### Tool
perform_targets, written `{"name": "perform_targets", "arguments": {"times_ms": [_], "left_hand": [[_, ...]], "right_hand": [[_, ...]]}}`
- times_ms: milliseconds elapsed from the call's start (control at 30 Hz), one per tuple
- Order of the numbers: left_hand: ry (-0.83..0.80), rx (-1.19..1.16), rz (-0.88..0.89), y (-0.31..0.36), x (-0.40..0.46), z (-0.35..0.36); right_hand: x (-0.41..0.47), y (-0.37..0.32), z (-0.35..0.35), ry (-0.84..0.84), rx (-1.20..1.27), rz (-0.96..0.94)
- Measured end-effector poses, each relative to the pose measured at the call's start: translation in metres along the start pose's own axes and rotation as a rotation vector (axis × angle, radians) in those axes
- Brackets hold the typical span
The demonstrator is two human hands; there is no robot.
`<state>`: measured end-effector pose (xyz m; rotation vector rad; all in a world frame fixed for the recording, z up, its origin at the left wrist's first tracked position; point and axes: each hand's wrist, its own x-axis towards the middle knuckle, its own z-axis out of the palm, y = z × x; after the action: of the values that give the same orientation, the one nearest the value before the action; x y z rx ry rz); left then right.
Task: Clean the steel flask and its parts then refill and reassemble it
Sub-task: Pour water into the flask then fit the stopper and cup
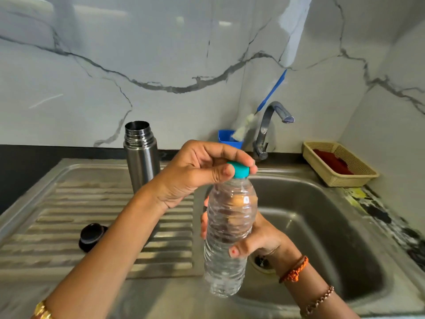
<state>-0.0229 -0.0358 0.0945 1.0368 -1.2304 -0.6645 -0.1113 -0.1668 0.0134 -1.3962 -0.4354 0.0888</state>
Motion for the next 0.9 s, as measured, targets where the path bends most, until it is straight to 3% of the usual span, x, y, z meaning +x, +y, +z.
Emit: {"name": "perform_targets", "arguments": {"times_ms": [100,233,333,400,733,900], "left_hand": [[0.152,0.016,0.041,-0.009,0.007,0.006],[0.505,0.089,0.012,-0.021,0.015,0.013],[0.767,0.152,-0.021,-0.026,0.026,0.023],[0.874,0.268,0.019,-0.024,0.034,0.024],[0.884,0.207,0.139,0.018,0.019,0.002],[1.063,-0.097,0.042,0.035,-0.011,-0.05]], "right_hand": [[-0.003,-0.005,-0.009,0.261,-0.135,-0.045],[0.008,0.007,-0.008,0.646,-0.284,-0.065],[0.015,0.014,-0.003,0.964,-0.545,-0.038],[0.02,0.01,-0.001,1.062,-0.632,-0.046],[0.035,-0.005,0.02,1.112,-0.648,-0.042],[0.051,-0.03,0.016,0.984,-0.802,-0.024]]}}
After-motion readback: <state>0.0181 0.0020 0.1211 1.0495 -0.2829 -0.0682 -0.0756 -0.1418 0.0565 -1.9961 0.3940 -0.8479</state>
